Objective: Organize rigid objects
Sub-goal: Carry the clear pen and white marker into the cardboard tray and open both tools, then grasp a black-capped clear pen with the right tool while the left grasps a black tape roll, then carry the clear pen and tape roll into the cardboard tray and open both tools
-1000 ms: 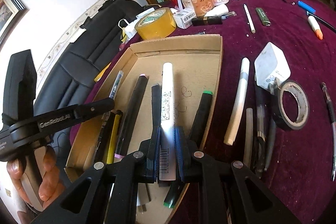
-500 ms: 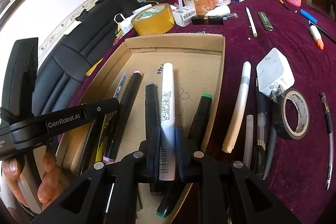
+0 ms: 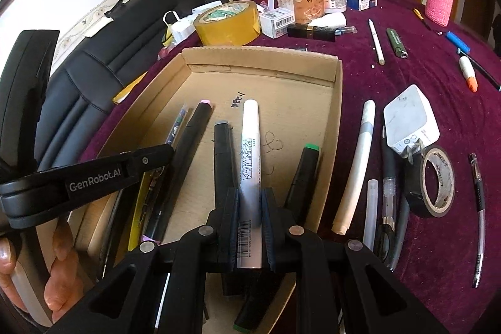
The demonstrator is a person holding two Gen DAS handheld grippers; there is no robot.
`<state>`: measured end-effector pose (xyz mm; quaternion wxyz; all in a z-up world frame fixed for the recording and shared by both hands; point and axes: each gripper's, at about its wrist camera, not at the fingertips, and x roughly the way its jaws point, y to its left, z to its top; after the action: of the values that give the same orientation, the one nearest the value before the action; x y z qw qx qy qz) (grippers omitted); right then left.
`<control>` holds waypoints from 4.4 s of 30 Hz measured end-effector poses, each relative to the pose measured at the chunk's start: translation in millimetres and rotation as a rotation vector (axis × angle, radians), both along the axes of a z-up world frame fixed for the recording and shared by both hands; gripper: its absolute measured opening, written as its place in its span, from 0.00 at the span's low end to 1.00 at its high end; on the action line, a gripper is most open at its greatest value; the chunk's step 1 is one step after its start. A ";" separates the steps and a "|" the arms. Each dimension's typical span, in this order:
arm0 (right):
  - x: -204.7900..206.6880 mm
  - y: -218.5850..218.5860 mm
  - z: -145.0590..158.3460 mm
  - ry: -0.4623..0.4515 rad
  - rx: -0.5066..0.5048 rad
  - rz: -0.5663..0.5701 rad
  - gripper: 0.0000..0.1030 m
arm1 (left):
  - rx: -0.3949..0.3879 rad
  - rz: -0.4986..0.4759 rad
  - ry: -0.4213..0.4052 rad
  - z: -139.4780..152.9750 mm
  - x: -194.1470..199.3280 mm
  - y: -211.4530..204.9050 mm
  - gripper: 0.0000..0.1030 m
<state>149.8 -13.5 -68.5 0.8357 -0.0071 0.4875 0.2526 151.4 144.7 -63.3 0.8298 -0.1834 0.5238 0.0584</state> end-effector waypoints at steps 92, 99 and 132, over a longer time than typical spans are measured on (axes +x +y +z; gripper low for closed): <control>14.1 -251.0 -25.4 0.012 0.139 -0.322 0.09 | 0.189 -0.219 0.012 0.2 60.5 -230.9 0.11; 13.7 -249.5 -24.6 0.008 0.133 -0.320 0.09 | 0.180 -0.250 0.020 0.8 48.0 -234.8 0.09; -35.0 -173.9 36.3 -0.047 0.287 -0.188 0.08 | -0.025 -0.120 -0.126 59.4 -85.5 -88.2 0.09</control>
<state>114.9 -187.3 -32.2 0.8594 0.1519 0.4251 0.2402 65.9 56.5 -3.9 0.8607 -0.1653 0.4813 -0.0099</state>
